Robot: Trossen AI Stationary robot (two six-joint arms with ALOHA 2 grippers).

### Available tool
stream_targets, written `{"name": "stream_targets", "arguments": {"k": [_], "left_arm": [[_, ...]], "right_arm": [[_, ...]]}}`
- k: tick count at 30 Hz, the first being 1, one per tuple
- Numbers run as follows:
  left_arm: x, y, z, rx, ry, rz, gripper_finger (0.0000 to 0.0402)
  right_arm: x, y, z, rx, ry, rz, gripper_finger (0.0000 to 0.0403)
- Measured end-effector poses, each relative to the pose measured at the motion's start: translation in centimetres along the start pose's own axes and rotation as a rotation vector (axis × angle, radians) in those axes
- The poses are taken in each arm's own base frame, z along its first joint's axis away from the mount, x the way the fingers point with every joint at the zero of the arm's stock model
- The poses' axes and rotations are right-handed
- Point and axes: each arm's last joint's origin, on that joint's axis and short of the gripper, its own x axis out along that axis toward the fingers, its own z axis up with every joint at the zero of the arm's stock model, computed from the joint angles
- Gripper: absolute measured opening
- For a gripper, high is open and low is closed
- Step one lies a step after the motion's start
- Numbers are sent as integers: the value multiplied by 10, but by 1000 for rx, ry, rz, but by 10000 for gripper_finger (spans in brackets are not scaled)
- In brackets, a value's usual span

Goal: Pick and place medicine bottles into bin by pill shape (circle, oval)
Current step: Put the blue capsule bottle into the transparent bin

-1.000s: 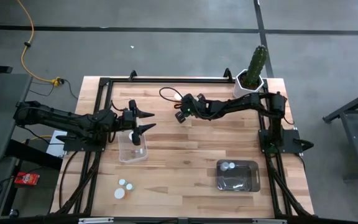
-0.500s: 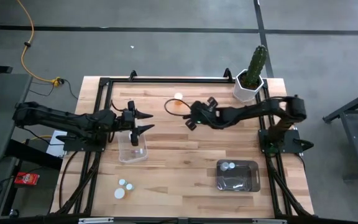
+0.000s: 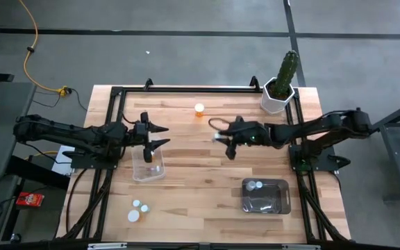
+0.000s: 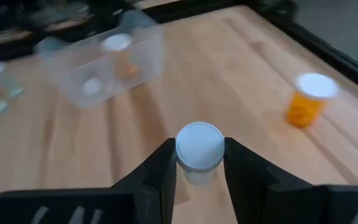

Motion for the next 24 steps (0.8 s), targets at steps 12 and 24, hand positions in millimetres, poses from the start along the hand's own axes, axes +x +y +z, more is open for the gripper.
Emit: {"name": "stream_targets", "arguments": {"k": [12,24], "left_arm": [[1,0,-1,4,5,0,188],[22,-6,-14,-9,92,-25,188]], "right_arm": [[-1,8,9,-47,-25,24,99],[15,15,12,-30,-125,122,99]]}}
